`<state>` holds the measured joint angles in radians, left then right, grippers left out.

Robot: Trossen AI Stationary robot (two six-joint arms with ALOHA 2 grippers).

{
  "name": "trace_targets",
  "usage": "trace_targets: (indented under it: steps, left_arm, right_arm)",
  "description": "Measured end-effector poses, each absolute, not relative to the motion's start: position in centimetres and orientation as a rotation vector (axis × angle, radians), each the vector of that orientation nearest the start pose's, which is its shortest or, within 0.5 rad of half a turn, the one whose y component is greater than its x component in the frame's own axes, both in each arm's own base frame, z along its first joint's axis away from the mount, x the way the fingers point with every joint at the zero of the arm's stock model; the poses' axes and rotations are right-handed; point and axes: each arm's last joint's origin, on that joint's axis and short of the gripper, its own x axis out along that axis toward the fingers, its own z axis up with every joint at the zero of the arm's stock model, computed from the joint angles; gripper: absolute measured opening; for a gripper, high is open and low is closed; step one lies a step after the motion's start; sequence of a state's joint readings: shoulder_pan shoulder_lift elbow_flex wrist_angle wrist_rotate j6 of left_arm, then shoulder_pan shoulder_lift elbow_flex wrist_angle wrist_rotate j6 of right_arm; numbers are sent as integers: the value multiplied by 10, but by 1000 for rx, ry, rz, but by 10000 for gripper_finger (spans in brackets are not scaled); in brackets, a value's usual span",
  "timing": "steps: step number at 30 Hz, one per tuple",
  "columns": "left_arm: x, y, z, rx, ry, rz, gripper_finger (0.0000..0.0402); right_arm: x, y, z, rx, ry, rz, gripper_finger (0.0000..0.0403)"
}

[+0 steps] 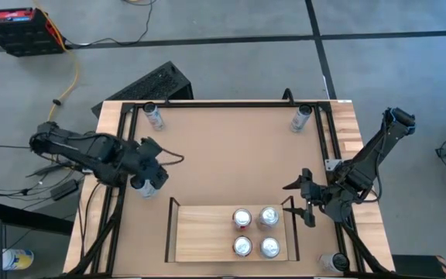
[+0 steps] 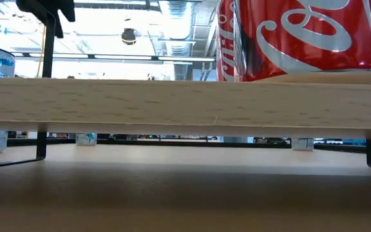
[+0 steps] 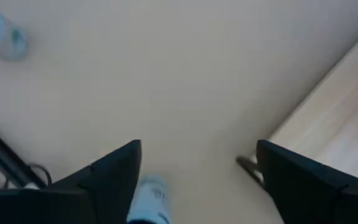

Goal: Place canned beverage on shelf
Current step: Put the bottom white blue soda can on the shelf

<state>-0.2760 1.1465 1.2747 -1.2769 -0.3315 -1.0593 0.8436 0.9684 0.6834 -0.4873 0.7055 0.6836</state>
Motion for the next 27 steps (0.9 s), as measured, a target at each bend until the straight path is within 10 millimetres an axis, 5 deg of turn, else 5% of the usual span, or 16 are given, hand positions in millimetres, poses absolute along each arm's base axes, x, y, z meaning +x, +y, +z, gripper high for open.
trace_targets:
  steps: [12, 27]
  left_arm:
    - [186, -19, 335, -688, 1092, 722, 330]
    - [210, -39, 299, -548, 1454, 706, 330]
  right_arm:
    - [138, 127, 247, 117, 562, -61, 369]
    - [138, 127, 247, 118, 562, -61, 369]
